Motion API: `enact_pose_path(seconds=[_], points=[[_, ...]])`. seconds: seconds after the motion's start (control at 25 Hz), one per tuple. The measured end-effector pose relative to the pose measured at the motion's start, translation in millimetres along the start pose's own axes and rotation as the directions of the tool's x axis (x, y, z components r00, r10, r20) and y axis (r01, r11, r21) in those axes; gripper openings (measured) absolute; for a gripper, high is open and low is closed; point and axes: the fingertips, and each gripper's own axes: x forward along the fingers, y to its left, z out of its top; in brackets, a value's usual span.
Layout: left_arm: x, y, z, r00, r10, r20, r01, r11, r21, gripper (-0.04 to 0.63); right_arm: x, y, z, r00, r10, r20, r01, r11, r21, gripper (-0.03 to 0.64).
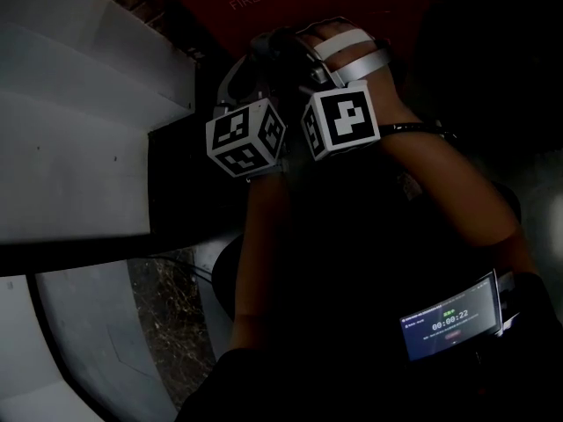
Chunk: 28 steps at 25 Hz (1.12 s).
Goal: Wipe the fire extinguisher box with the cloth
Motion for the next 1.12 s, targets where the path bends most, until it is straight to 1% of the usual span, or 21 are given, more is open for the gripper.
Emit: enact_pose_path(seconds=[0.08, 0.2, 0.28, 0.4, 0.52, 0.76, 0.92, 1.04, 1.12], points=[[0, 13, 1, 1.0, 0.028, 0.002, -0.028, 1.0, 0.003, 0.003, 11, 6, 7, 1.0, 0.013, 0.005, -0.013, 1.0, -0.01, 0.032], [0, 22, 0, 0.998, 0.055, -0.006, -0.055, 0.997, 0.046, 0.003, 21, 17, 11, 0.999, 0.047, -0.007, -0.047, 0.999, -0.027, 0.032], [0, 23, -1, 0.998, 0.06, -0.007, -0.06, 0.997, 0.058, 0.003, 26, 21, 12, 0.999, 0.051, -0.018, -0.051, 0.998, -0.037, 0.032], [2, 23, 0, 0.998, 0.061, -0.002, -0.061, 0.997, 0.047, 0.003, 32, 23, 8, 0.998, 0.057, -0.035, -0.059, 0.998, -0.038, 0.032], [2, 20, 2, 0.998, 0.057, 0.001, -0.057, 0.996, 0.065, 0.003, 35, 21, 4, 0.997, 0.059, -0.05, -0.061, 0.997, -0.042, 0.033], [4, -3, 2, 1.0, 0.001, 0.003, -0.001, 0.998, 0.07, 0.003, 24, 16, -12, 0.995, 0.048, -0.084, -0.051, 0.998, -0.04, 0.032], [8, -24, 3, 0.999, -0.041, 0.0, 0.04, 0.994, 0.102, 0.003, 16, 18, -29, 0.992, 0.072, -0.1, -0.074, 0.997, -0.019, 0.032], [11, -41, -1, 0.997, -0.075, 0.001, 0.075, 0.99, 0.121, 0.003, 8, 16, -48, 0.99, 0.058, -0.129, -0.061, 0.998, -0.018, 0.032], [14, -51, -4, 0.995, -0.095, 0.0, 0.094, 0.986, 0.138, 0.003, 2, 19, -59, 0.986, 0.072, -0.15, -0.075, 0.997, -0.008, 0.032]])
